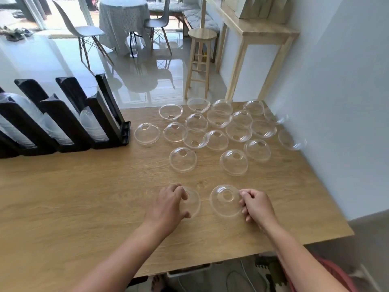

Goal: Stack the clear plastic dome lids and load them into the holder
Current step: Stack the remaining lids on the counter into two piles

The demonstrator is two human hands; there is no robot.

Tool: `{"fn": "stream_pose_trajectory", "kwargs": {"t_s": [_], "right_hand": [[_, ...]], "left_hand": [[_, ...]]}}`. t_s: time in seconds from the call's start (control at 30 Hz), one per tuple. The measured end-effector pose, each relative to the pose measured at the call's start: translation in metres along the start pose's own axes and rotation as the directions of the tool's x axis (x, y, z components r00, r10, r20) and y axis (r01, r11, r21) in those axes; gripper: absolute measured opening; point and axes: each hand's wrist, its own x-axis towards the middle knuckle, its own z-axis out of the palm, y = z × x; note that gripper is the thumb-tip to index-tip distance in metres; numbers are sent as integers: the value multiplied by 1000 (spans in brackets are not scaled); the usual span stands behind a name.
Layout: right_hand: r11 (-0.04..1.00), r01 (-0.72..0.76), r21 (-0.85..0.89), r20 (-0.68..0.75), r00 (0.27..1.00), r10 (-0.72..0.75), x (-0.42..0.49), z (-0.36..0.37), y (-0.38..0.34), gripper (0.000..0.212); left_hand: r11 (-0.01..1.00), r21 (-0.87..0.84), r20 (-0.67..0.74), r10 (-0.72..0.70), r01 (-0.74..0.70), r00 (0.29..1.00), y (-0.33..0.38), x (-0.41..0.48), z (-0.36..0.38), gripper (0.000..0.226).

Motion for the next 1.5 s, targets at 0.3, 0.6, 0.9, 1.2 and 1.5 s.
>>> {"fn": "stream_pose_trajectory", "kwargs": {"t_s": [0.3,0.6,0.9,1.2,1.5], "right_hand": [[951,218,-218,-141,958,-251,18,-11,-21,19],[645,265,-716,-13,920,-392,64,18,-52,55],[687,290,-667,44,935,-352,61,13,-62,28],[748,401,-528,380,900,-215,-17,-32,-80,33],[619,469,-630,306,882,-358,-31,9,-32,42]], "left_hand": [[995,88,-198,-30,48,980,6,54,-46,45],[988,109,-82,-101,110,991,-7,103,-28,49],[987,59,-13,-146,147,989,-7,99,-38,28],[997,42,191,-68,61,979,29,43,-97,31],[989,147,154,11,-34,988,25,10,-39,33]]}}
